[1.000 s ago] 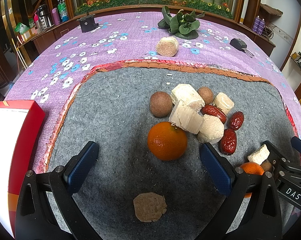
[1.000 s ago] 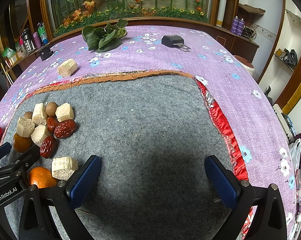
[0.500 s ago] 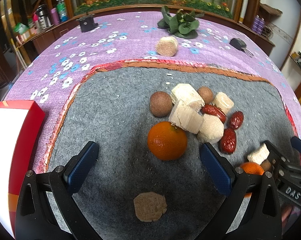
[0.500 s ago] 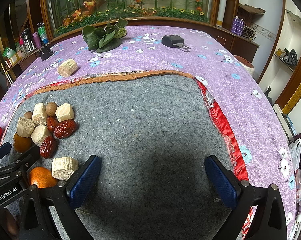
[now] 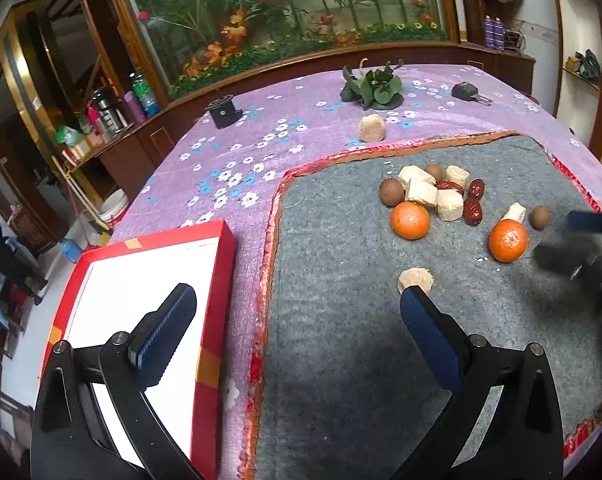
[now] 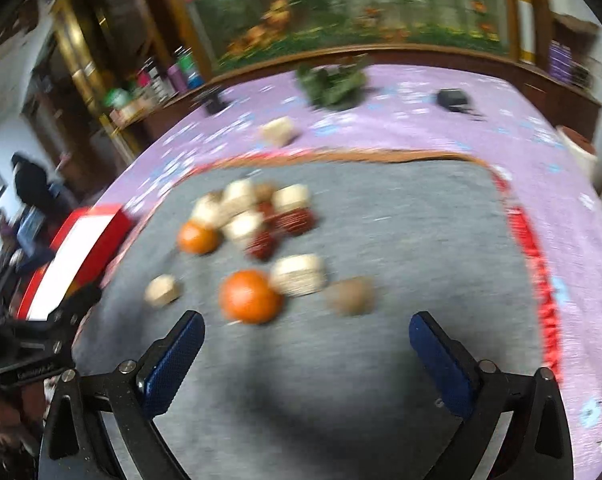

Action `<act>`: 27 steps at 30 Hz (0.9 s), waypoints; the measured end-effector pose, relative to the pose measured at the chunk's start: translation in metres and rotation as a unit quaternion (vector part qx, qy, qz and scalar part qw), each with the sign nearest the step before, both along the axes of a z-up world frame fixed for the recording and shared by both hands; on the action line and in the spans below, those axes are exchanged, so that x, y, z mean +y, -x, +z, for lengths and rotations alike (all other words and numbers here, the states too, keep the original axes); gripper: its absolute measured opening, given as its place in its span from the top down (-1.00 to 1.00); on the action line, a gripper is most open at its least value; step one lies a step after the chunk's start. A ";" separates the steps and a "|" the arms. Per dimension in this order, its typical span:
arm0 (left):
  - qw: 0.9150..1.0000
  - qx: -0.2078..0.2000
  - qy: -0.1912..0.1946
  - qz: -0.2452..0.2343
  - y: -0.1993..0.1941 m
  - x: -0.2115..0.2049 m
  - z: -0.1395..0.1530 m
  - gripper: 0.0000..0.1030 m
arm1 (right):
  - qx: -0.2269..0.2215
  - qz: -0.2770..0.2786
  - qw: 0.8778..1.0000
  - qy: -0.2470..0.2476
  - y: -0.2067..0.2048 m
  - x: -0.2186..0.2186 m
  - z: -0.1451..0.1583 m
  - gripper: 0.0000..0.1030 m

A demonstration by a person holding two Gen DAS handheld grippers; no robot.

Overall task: Organize fruits
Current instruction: 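Grasp an orange with the left gripper while the right gripper grasps another orange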

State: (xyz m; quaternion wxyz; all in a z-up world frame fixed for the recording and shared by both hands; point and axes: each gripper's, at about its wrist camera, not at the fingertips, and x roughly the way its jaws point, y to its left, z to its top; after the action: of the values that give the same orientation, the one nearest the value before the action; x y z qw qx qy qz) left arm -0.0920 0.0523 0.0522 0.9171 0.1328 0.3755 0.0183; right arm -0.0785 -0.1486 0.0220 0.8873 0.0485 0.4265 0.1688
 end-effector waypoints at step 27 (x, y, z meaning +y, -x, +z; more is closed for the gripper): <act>0.983 0.131 0.058 -0.116 -0.083 -0.053 -0.032 -0.12 | 0.030 0.005 0.999 -0.040 -0.022 0.002 -0.018 0.31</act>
State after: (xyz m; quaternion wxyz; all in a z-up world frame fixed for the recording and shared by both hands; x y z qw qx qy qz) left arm -0.0086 -0.0010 0.0204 0.8619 0.1233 0.4751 -0.1274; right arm -0.0568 -0.1463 0.0044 0.8705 0.0866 0.4462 0.1888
